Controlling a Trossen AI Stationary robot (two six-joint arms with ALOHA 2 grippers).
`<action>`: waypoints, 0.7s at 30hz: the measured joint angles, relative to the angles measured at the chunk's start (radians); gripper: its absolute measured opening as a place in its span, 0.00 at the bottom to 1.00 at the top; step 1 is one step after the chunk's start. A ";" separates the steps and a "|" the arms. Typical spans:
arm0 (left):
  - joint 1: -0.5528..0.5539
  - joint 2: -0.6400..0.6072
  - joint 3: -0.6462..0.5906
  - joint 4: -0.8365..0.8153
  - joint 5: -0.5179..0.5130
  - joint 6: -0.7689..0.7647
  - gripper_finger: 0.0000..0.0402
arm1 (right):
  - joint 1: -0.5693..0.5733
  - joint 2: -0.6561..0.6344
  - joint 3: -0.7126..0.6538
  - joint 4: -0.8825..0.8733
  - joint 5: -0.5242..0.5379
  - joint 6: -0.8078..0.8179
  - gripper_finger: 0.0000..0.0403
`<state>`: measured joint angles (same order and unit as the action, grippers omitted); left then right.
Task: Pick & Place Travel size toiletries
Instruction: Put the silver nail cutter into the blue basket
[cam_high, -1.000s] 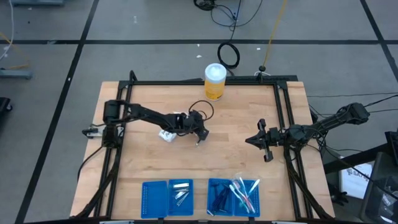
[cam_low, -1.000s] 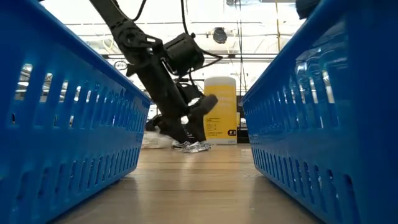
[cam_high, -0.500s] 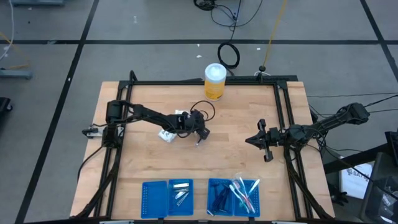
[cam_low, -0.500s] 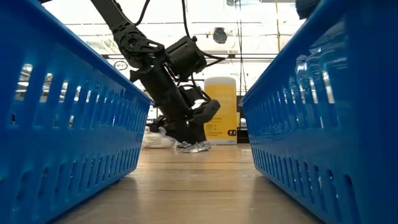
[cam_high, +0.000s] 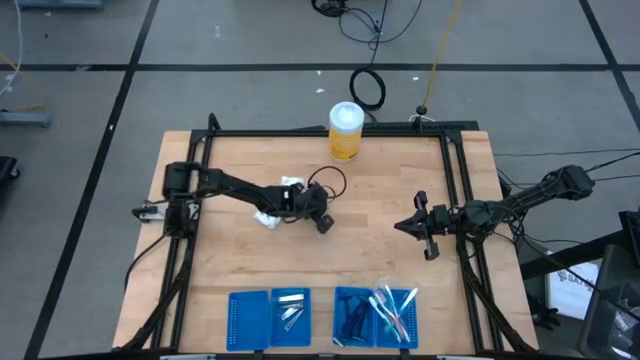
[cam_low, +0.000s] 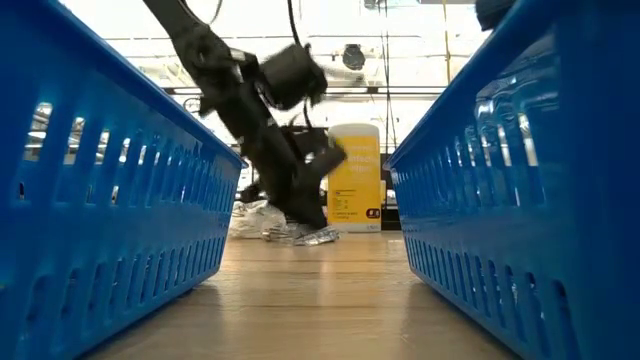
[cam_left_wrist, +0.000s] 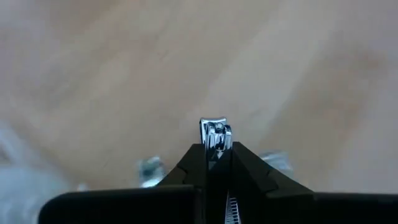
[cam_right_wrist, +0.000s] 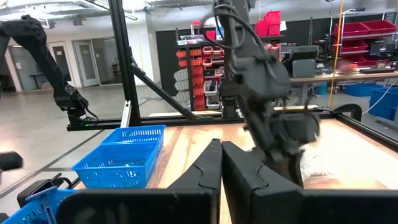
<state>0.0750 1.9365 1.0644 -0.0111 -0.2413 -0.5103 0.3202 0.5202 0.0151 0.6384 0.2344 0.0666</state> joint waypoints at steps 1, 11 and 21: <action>-0.009 -0.026 0.000 0.013 -0.002 0.014 0.09 | 0.000 -0.001 0.000 0.000 0.000 0.000 0.01; -0.212 -0.316 0.007 -0.049 -0.014 0.072 0.07 | 0.000 0.000 0.000 0.000 0.000 0.000 0.01; -0.649 -0.327 0.007 -0.163 0.002 -0.054 0.10 | 0.000 0.000 0.000 0.001 0.000 0.000 0.01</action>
<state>-0.5740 1.6099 1.0714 -0.1739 -0.2397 -0.5644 0.3206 0.5204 0.0151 0.6392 0.2342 0.0666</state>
